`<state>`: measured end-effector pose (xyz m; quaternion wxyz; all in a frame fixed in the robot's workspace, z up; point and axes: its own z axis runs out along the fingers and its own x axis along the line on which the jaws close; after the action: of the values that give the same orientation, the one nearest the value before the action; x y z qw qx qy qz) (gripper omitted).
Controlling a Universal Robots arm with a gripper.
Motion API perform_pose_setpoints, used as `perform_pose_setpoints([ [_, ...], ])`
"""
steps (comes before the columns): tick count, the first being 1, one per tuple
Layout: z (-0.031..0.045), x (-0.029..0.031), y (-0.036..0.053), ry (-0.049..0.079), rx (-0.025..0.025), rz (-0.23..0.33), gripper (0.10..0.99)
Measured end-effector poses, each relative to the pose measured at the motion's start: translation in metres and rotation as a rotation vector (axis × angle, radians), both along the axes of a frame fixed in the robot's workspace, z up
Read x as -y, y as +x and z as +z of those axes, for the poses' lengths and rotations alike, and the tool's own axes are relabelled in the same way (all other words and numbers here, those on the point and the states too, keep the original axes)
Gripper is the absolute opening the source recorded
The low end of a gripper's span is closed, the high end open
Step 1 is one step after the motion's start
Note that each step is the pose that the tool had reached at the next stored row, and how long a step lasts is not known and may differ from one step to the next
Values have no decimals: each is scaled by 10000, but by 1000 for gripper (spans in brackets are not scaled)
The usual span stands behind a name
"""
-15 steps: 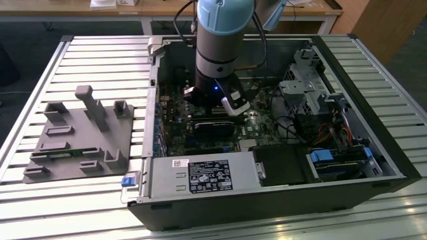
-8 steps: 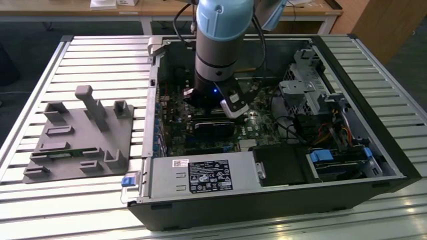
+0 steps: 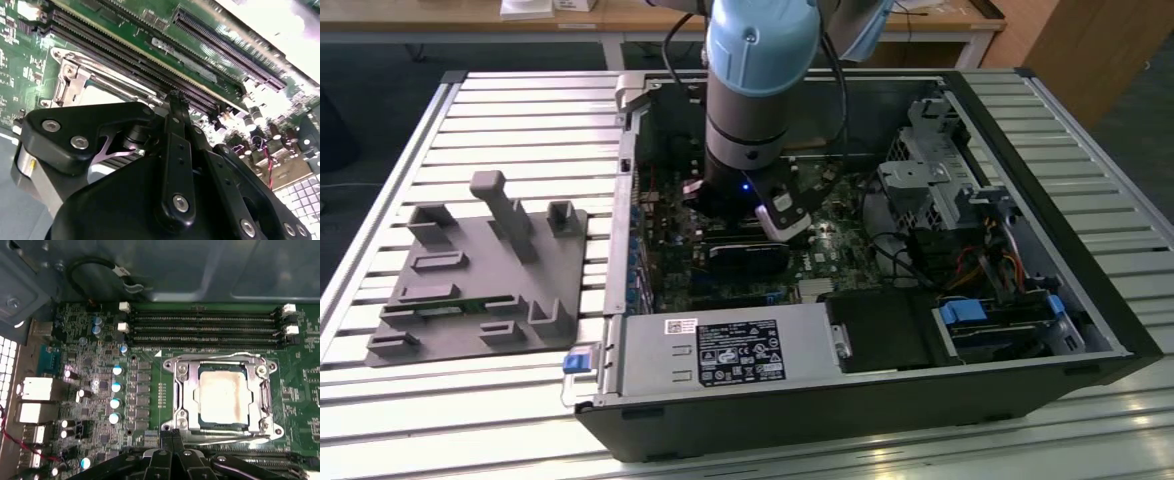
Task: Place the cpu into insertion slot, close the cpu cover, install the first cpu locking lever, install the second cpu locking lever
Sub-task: 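Install the second cpu locking lever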
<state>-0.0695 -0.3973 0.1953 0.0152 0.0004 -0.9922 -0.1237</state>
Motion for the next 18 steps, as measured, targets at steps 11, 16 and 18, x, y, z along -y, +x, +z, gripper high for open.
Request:
perform_pose_setpoints([
  [11, -69, -1, -22, 417, 3, -1, 106],
  [16, -47, -1, -21, 425, 9, -2, 106],
  [18, -5, -1, -21, 422, 6, -2, 106],
])
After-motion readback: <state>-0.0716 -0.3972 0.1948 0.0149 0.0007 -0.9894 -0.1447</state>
